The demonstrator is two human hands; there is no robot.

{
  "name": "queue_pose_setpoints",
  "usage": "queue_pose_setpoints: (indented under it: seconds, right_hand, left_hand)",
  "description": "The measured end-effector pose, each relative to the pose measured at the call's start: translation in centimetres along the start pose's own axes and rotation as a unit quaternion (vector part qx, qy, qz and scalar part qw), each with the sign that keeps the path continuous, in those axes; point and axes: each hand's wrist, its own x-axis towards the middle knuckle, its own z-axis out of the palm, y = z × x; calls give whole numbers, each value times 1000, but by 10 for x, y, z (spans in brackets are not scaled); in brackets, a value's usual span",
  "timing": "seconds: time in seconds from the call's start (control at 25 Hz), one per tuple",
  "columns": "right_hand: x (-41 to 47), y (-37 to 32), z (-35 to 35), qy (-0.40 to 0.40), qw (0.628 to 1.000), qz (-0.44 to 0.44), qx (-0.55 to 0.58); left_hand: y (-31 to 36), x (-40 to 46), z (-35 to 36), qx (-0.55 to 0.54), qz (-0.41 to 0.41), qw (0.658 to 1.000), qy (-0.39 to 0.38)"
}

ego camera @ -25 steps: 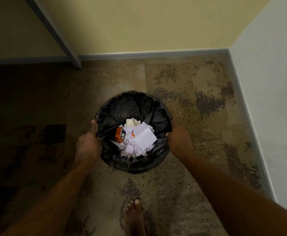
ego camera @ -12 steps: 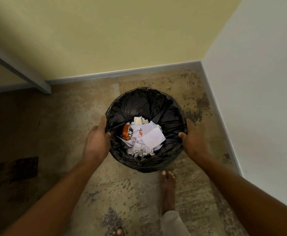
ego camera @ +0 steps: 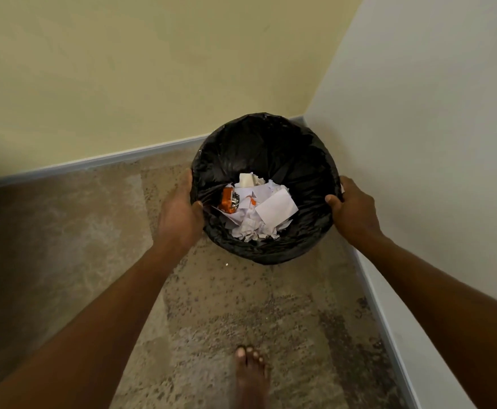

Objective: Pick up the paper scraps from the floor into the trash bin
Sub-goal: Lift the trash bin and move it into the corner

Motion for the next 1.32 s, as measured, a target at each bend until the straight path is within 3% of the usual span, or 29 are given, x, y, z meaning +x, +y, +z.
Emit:
queue_pose_setpoints:
  seconds: [0.24, 0.36, 0.68, 0.76, 0.84, 0.96, 1.04, 1.32]
  right_hand:
    - [48, 24, -4, 25, 998, 53, 9]
    - [54, 32, -2, 28, 999, 38, 13]
    - [43, 32, 5, 8, 998, 56, 33]
    - [31, 23, 5, 39, 996, 68, -32]
    - [9, 11, 5, 49, 988, 17, -147]
    - [-39, -4, 22, -29, 969, -78, -234]
    - [-63, -4, 40, -68, 960, -108, -251]
    - [-67, -1, 61, -96, 942, -114, -299]
  left_hand:
    - [16, 50, 21, -13, 53, 997, -55]
    - [12, 65, 26, -44, 81, 994, -61]
    - [1, 60, 23, -42, 29, 997, -64]
    - [11, 50, 22, 27, 13, 998, -47]
    - [24, 24, 23, 143, 27, 989, -32]
    - [26, -27, 37, 269, 166, 947, -59]
    - [15, -48, 52, 309, 215, 922, -95]
    - [-6, -53, 66, 363, 208, 894, -162]
